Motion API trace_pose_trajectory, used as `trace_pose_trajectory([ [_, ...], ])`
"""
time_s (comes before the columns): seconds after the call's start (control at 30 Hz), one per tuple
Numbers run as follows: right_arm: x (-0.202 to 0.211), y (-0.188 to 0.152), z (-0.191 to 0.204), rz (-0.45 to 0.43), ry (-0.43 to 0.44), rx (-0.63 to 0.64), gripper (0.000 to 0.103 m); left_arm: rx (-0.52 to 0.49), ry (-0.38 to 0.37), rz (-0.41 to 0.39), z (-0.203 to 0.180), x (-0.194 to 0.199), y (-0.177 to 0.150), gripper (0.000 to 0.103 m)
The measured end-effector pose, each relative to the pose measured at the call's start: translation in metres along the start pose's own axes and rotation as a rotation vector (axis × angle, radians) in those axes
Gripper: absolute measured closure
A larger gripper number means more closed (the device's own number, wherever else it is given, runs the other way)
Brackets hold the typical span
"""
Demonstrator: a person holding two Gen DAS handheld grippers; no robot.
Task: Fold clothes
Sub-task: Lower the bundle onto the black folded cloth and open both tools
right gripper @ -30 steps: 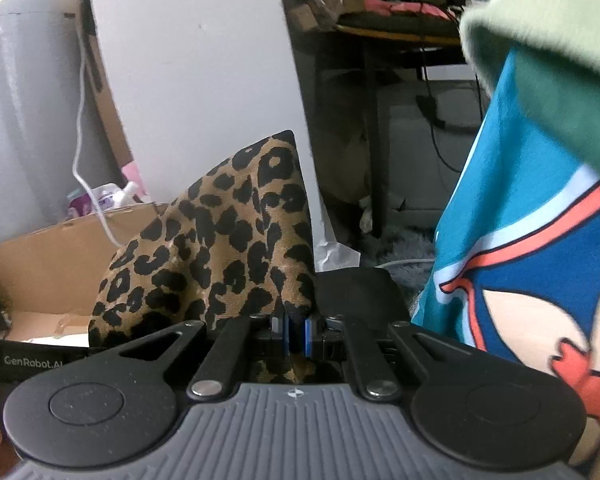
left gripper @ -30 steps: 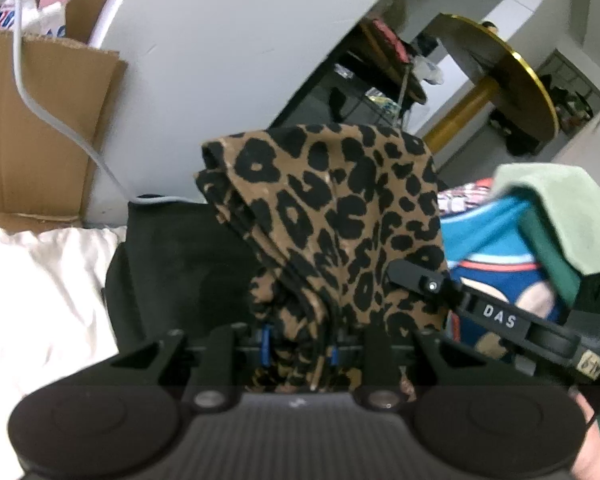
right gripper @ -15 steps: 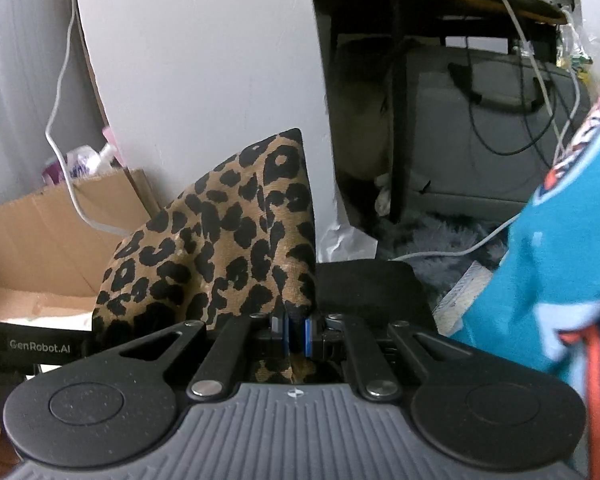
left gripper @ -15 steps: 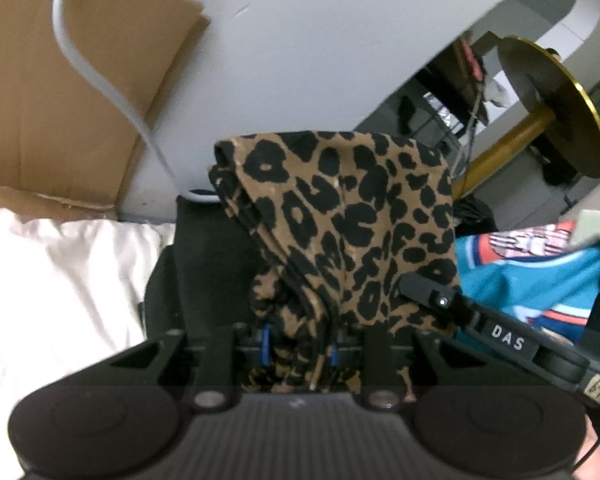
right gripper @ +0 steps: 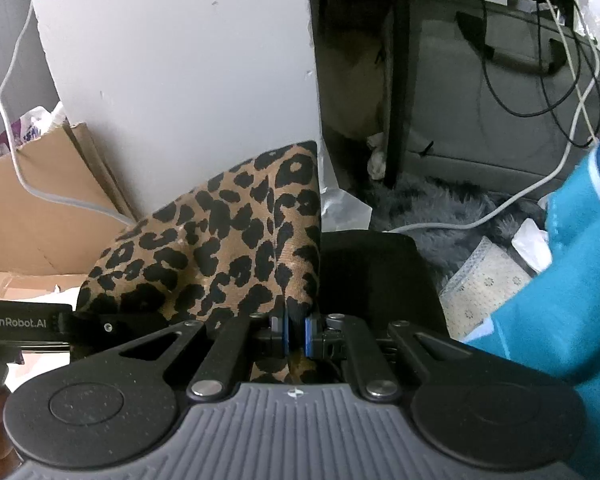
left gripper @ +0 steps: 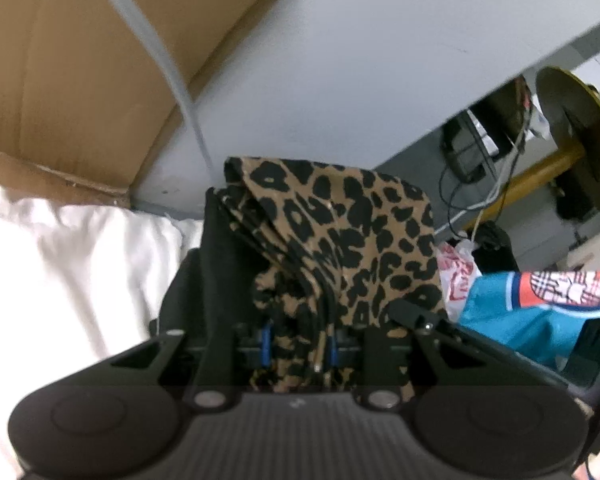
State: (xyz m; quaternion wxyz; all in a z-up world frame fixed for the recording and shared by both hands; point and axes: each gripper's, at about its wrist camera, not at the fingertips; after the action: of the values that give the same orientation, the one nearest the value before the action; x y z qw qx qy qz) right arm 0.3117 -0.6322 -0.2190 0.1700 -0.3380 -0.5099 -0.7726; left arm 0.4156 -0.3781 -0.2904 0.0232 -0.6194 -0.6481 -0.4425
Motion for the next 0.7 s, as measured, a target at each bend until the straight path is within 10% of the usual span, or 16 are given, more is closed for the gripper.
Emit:
trace_pose_trajectory([
  [0.33, -0.027, 0.004, 0.000, 0.022, -0.017, -0.007, 0.097, 0.066, -0.002, 0.004, 0.019, -0.016, 0.003, 0.075],
  [0.47, -0.035, 0.007, -0.006, 0.031, -0.050, -0.052, 0.069, 0.133, 0.052, 0.027, 0.029, -0.015, 0.004, 0.046],
  [0.7, -0.004, 0.006, -0.006, -0.055, -0.037, -0.021, 0.057, 0.054, 0.137, -0.068, 0.017, 0.023, 0.021, 0.047],
])
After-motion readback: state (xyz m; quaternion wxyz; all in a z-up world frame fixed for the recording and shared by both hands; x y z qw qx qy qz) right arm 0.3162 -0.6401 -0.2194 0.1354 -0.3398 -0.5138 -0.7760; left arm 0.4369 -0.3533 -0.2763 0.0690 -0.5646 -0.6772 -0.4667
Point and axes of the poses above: each gripper's, at about its wrist camera, not at the fingertips, and x roughly against the way its jaws point, z to its left, y to its top, and after that the axes turned 9 degrees about -x, right-handed
